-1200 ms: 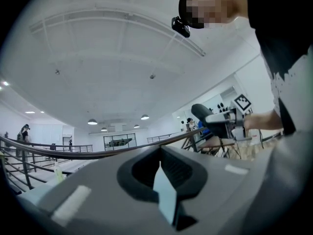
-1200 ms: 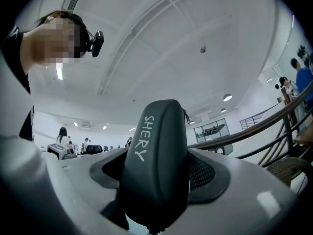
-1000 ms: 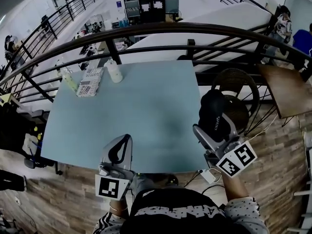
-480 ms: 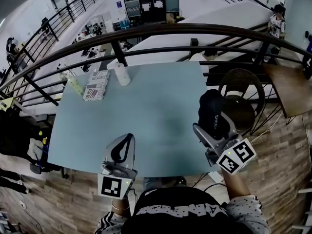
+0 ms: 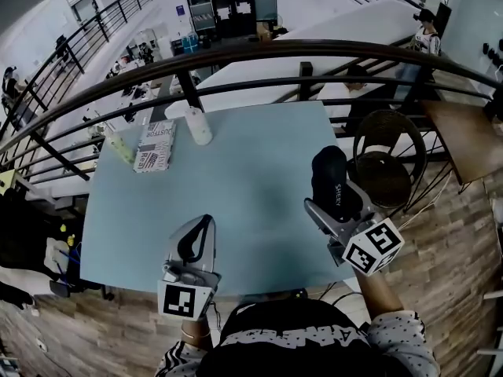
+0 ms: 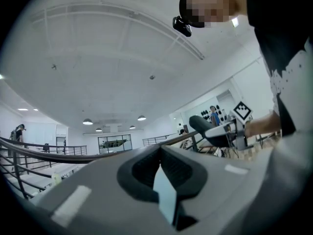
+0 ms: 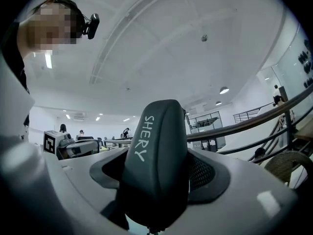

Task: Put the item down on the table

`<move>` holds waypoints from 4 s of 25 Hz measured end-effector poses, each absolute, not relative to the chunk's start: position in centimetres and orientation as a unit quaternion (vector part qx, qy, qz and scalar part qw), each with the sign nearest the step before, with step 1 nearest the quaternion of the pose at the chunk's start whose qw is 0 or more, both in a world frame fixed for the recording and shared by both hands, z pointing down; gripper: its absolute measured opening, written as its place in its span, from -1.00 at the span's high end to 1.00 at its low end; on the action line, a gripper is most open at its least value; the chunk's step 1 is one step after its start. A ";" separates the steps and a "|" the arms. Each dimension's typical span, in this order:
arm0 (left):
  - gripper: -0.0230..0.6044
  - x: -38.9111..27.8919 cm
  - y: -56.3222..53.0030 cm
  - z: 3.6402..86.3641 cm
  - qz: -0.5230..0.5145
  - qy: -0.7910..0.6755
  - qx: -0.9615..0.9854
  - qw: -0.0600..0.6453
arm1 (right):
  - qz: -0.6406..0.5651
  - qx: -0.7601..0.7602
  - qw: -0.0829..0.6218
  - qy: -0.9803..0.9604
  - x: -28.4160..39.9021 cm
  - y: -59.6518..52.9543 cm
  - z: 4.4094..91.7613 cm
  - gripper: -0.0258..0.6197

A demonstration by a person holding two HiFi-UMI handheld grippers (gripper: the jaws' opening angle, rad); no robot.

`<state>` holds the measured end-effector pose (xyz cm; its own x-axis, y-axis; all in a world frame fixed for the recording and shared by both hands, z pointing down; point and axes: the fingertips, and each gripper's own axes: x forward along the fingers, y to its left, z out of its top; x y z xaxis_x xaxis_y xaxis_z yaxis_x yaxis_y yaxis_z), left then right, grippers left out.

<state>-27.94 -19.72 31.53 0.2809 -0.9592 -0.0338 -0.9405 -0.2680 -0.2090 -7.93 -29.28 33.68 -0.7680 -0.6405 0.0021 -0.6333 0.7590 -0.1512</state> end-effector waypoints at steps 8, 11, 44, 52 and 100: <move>0.93 -32.2 -20.1 32.6 -0.042 0.598 -0.796 0.086 | -0.069 -0.353 -0.011 0.933 -11.8 -30.0 35.4 -0.18; 0.93 -34.1 -20.1 32.9 -0.036 0.601 -0.794 0.085 | -0.068 -0.356 -0.021 0.932 -13.5 -30.4 36.2 -0.18; 0.93 -45.1 -23.4 36.6 -0.019 0.585 -0.809 0.058 | -0.130 -0.427 -0.152 0.882 -21.0 -35.7 49.1 -0.18; 0.93 -45.4 -24.9 37.4 -0.026 0.583 -0.811 0.051 | -0.155 -0.430 -0.179 0.871 -20.6 -37.2 52.3 -0.18; 0.93 -49.1 -28.4 42.3 -0.063 0.624 -0.779 -0.001 | -0.215 -0.389 -0.320 0.837 -22.9 -42.5 65.1 -0.19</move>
<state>-49.09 -28.44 42.27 0.2122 -0.9722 0.0995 -0.9725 -0.2201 -0.0766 -22.92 -42.52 65.14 -0.4935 -0.5126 0.7026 -0.7880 0.6055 -0.1118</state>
